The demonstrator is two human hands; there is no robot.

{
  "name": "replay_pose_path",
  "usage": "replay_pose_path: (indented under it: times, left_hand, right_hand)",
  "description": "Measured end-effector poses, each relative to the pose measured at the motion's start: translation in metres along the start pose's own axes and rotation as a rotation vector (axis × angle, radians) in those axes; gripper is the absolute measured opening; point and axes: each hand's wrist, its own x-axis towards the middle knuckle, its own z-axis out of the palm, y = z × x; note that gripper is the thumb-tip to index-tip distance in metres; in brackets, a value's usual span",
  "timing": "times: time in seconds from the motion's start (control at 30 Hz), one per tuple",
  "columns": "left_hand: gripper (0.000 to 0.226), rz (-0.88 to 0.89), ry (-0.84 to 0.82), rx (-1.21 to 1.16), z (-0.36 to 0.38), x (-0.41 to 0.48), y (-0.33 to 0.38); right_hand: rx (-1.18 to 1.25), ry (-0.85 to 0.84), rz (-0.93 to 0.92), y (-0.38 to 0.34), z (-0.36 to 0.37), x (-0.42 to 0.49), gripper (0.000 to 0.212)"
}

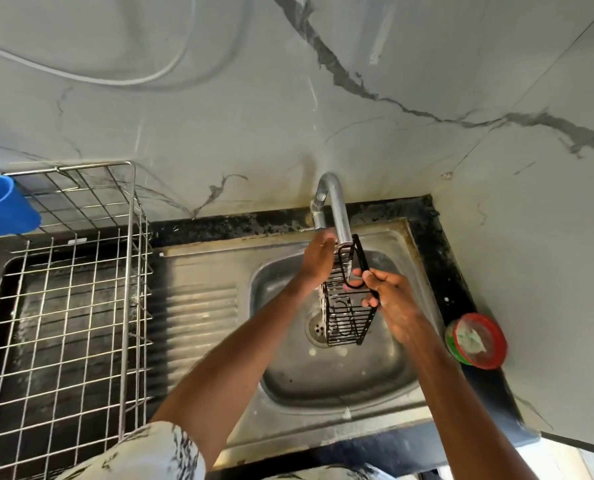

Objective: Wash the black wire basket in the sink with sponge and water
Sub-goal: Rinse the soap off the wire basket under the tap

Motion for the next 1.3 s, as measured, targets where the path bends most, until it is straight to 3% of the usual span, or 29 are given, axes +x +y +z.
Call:
replay_pose_path:
  times: [0.07, 0.17, 0.27, 0.37, 0.43, 0.6, 0.7, 0.83, 0.93, 1.1, 1.17, 1.23, 1.3]
  left_hand:
    - [0.056, -0.061, -0.066, -0.140, -0.005, -0.010, 0.009]
    - [0.051, 0.107, -0.049, -0.256, 0.000, -0.029, 0.000]
    - [0.054, 0.122, -0.066, -0.148, -0.016, -0.040, -0.018]
    - [0.036, 0.069, 0.110, -0.035, -0.050, -0.034, -0.035]
    - [0.031, 0.059, 0.131, -0.035, -0.069, -0.016, -0.042]
    - [0.051, 0.091, -0.171, 0.096, -0.082, 0.013, -0.031]
    - [0.032, 0.150, -0.214, 0.167, -0.091, 0.020, -0.017]
    - [0.046, 0.104, -0.315, 0.205, -0.109, 0.020, -0.004]
    - [0.027, 0.095, -0.297, 0.103, -0.105, 0.009, -0.008]
    - [0.045, 0.093, -0.120, -0.061, -0.081, -0.019, -0.020]
    - [0.044, 0.064, -0.044, -0.096, -0.070, -0.029, -0.021]
    - [0.042, 0.018, 0.019, -0.098, -0.061, -0.039, -0.024]
    - [0.040, -0.035, 0.080, -0.129, -0.057, -0.047, -0.027]
  right_hand:
    - [0.035, 0.025, 0.007, -0.002, -0.002, 0.004, 0.021]
    - [0.083, 0.038, 0.015, 0.003, -0.006, 0.009, 0.019]
    - [0.076, 0.006, 0.015, 0.007, -0.005, 0.015, 0.019]
    - [-0.009, -0.089, 0.025, 0.002, 0.001, 0.020, 0.024]
    - [-0.085, -0.180, 0.048, -0.006, 0.003, 0.024, 0.023]
    - [-0.313, -0.432, 0.041, -0.024, 0.003, 0.052, 0.023]
    - [-0.476, -0.537, 0.035, -0.034, -0.006, 0.075, 0.027]
    - [-0.613, -0.628, -0.057, -0.052, -0.011, 0.085, 0.032]
    - [-0.685, -0.505, -0.148, -0.055, -0.007, 0.096, 0.015]
    - [-0.694, -0.022, -0.298, -0.024, 0.025, 0.097, 0.012]
    - [-0.684, 0.164, -0.330, -0.013, 0.046, 0.092, 0.015]
    - [-0.618, 0.224, -0.294, -0.015, 0.064, 0.087, 0.025]
    - [-0.605, 0.213, -0.135, -0.022, 0.079, 0.086, 0.049]
